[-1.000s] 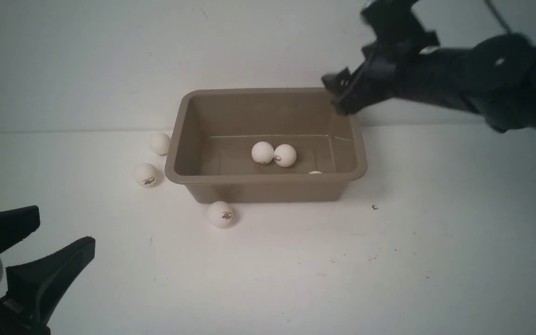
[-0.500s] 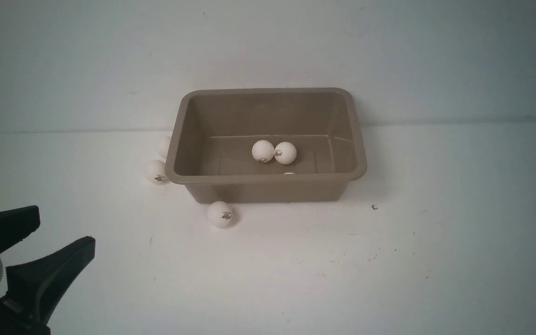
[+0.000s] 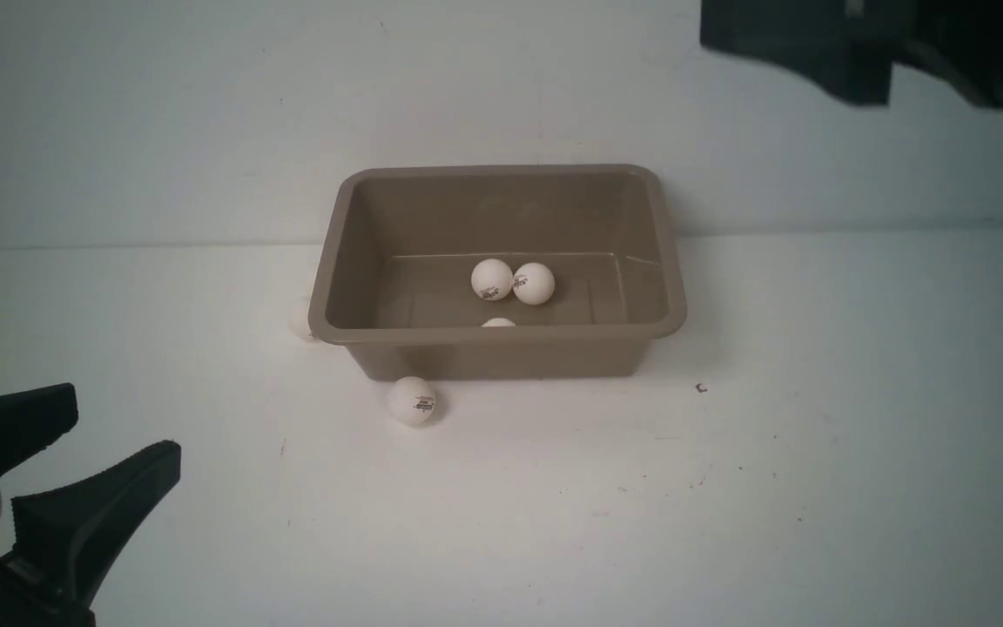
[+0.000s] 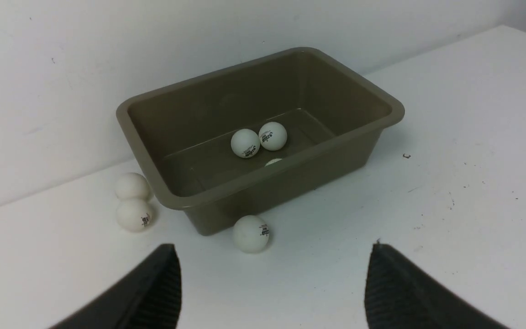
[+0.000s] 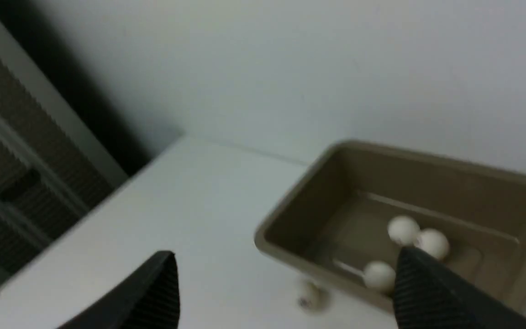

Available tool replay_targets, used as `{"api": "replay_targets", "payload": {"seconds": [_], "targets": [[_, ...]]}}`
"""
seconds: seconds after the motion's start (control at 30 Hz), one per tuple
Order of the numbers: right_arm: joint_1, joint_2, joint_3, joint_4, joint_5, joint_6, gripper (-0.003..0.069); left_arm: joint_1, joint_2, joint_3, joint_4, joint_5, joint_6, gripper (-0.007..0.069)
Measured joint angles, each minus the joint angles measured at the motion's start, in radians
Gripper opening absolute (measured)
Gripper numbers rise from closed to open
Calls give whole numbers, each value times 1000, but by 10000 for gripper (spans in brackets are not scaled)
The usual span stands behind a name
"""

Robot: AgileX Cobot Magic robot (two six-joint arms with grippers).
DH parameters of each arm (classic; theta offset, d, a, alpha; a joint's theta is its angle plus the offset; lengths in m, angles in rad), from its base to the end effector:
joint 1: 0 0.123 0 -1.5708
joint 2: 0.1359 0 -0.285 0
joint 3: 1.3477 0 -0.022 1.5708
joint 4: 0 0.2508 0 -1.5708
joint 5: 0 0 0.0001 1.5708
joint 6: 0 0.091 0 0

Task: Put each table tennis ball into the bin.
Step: Use the left arm to clamp the table tennis ball closest to it

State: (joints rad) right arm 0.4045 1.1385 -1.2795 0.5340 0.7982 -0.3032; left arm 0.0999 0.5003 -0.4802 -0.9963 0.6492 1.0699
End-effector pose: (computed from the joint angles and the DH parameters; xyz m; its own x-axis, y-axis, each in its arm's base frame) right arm 0.1989 0.1213 0.4334 -0.4934 -0.1220 -0.8612 -0.6202 0.7435 0.2501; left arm 0.0979 -0.0367 0.3061 -0.2407 0.1322 -0.9615 0.4435 0.8962 0.0122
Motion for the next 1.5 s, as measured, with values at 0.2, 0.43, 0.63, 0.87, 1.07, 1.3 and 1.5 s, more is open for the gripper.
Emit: {"api": "replay_targets", "payload": {"seconds": [0.2, 0.43, 0.63, 0.87, 1.07, 1.3, 1.5], "targets": [[0, -33, 0, -435, 224, 91, 567, 0, 0, 0, -2, 0, 0, 489], [0, -34, 38, -721, 309, 171, 567, 0, 4, 0, -54, -1, 3, 489], [0, -34, 44, -794, 376, 174, 567, 0, 140, 0, -76, 12, 16, 489], [0, -34, 44, -762, 377, 174, 567, 0, 471, -44, -224, 67, 94, 489], [0, -34, 44, -752, 369, 173, 567, 0, 668, -54, -475, 70, 360, 489], [0, -34, 44, -746, 354, 166, 567, -29, 844, -58, -661, 18, 657, 489], [0, -34, 44, -746, 345, 165, 567, -174, 969, -93, -699, -171, 915, 489]]}}
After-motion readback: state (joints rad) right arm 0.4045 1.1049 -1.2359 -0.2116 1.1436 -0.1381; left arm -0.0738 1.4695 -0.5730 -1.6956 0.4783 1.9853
